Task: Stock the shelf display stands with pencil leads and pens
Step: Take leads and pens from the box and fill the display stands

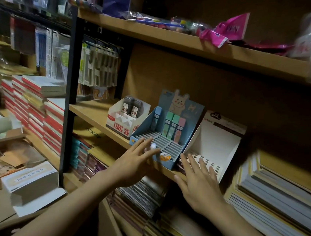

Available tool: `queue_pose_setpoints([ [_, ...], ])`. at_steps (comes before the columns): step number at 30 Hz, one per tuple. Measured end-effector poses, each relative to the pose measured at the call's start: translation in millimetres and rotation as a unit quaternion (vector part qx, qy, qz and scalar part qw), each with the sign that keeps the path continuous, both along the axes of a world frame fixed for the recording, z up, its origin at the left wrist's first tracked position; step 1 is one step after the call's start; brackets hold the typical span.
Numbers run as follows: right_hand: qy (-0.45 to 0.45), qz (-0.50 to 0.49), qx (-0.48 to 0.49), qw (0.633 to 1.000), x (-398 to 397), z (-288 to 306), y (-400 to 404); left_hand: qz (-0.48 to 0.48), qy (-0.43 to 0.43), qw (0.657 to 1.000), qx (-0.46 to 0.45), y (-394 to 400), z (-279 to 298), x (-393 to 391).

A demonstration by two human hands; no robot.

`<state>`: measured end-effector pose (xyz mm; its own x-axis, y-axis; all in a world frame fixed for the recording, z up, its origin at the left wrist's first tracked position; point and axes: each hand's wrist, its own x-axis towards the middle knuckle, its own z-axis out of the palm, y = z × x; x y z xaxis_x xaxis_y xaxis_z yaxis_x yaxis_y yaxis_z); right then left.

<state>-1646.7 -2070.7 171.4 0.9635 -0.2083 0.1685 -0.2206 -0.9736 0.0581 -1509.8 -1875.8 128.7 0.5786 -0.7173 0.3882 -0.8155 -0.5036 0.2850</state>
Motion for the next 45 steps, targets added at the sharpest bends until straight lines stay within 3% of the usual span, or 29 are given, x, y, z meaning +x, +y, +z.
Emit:
queue_pose_setpoints([
  [6, -0.017, 0.014, 0.001, 1.0, -13.1, -0.2, 2.3, 0.014, -0.001, 0.999, 0.029, -1.4, 1.7, -5.9],
  [8, -0.086, 0.038, 0.032, 0.995, -15.9, 4.4, 8.5, 0.004, -0.038, 0.999, -0.016, 1.1, -1.2, -10.8],
  [11, -0.214, 0.152, 0.074, 0.962, -10.6, 6.3, 31.5, -0.001, -0.094, 0.987, -0.131, 10.8, -14.4, -24.4],
  [13, -0.184, 0.205, 0.129, 0.953, 0.6, -8.1, 54.6, 0.014, -0.022, 0.986, -0.164, 23.2, -32.9, -34.2],
  [16, -0.064, 0.2, 0.252, 0.945, 19.9, -56.0, 90.6, 0.07, 0.208, 0.974, -0.058, 60.0, -77.6, -47.6],
  [18, 0.028, 0.181, 0.298, 0.937, 30.0, -97.9, 110.5, 0.128, 0.324, 0.936, 0.057, 90.1, -113.4, -58.9],
  [20, 0.125, 0.162, 0.323, 0.924, 33.6, -142.8, 126.5, 0.204, 0.4, 0.888, 0.1, 115.6, -151.6, -75.9],
  [25, 0.292, 0.078, 0.427, 0.852, 22.9, -237.2, 155.0, 0.419, 0.509, 0.747, -0.084, 136.2, -240.7, -124.9],
  [29, 0.347, 0.064, 0.377, 0.857, 10.6, -296.7, 157.2, 0.502, 0.541, 0.664, -0.124, 122.3, -291.7, -162.4],
  [33, 0.388, 0.081, 0.313, 0.863, -1.9, -334.0, 151.8, 0.528, 0.512, 0.669, -0.104, 116.5, -312.6, -183.7],
  [37, 0.364, 0.072, 0.304, 0.878, -2.9, -353.0, 155.0, 0.52, 0.481, 0.701, -0.089, 115.3, -321.5, -185.8],
  [42, 0.305, 0.069, 0.272, 0.91, 5.5, -361.9, 158.9, 0.543, 0.473, 0.68, -0.139, 115.4, -328.0, -176.1],
  [45, 0.324, 0.079, 0.24, 0.912, 7.1, -365.0, 154.6, 0.545, 0.459, 0.675, -0.192, 120.1, -328.5, -166.7],
])
